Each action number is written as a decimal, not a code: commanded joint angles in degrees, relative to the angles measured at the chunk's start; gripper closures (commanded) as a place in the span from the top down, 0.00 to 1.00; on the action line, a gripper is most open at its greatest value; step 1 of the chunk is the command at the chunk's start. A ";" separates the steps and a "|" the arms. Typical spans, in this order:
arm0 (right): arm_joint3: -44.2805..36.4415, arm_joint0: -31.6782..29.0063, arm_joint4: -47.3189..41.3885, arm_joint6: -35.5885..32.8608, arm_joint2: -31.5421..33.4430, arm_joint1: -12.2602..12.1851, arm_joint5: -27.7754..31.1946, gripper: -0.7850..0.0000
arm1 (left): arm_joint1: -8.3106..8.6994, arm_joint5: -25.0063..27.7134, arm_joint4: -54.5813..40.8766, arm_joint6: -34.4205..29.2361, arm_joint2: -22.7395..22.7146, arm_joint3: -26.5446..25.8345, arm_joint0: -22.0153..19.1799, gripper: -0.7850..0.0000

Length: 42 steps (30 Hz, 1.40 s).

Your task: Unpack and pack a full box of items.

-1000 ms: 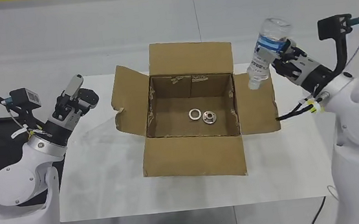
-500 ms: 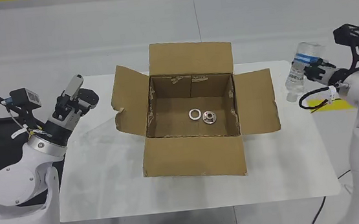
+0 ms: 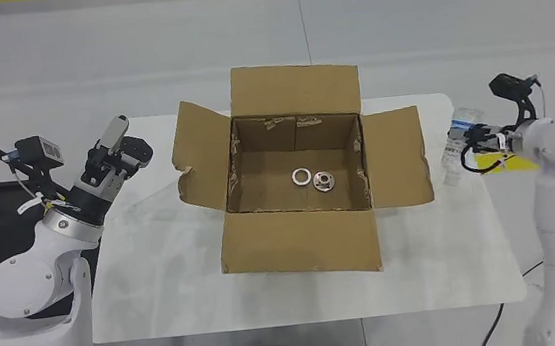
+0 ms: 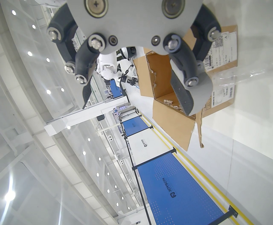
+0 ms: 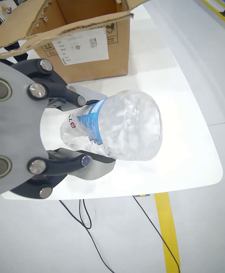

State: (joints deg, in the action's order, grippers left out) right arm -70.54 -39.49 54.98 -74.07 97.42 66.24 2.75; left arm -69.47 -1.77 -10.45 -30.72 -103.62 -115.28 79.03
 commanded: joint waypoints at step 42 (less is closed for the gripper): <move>18.68 6.34 -2.10 3.52 -11.80 -1.13 -1.32 0.45 | 0.00 0.00 0.00 0.00 0.00 0.00 0.00 1.00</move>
State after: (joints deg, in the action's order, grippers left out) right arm -51.76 -33.11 52.94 -70.53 85.62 65.16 1.51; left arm -69.47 -1.77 -10.45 -30.72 -103.62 -115.28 79.03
